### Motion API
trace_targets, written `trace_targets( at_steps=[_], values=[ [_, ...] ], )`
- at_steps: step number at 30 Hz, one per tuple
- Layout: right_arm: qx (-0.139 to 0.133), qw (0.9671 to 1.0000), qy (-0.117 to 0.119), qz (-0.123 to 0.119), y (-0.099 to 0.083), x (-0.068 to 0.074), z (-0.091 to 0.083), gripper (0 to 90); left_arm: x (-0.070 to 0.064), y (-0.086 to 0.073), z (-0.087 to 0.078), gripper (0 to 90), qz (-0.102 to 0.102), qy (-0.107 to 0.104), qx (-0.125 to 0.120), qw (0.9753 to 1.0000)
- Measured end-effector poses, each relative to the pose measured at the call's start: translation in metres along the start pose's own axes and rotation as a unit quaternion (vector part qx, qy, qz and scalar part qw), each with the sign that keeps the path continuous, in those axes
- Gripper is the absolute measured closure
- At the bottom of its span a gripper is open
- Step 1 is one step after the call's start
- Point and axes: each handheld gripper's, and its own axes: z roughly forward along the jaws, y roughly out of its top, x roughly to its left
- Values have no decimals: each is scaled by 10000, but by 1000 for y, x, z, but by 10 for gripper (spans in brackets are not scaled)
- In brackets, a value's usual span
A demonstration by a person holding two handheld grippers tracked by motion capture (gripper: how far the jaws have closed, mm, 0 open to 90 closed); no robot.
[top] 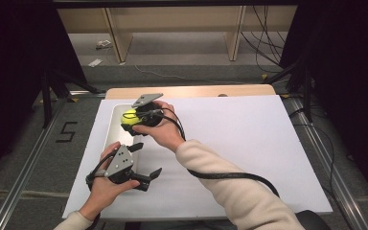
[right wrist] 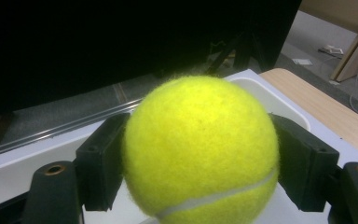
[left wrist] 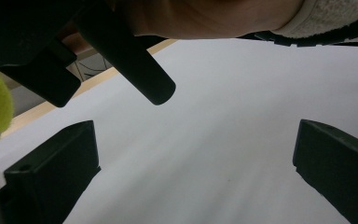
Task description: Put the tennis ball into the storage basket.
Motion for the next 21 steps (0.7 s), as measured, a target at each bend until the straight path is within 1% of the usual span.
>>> trace_targets(
  at_steps=[16, 21],
  values=[
    [103, 9999, 93, -62, 1, 1, 6, 266, 0, 0, -1, 0, 11, 9, -4, 10000],
    [142, 9998, 113, -47, 2, 2, 7, 266, 0, 0, -1, 0, 16, 2, 2, 10000]
  ],
)
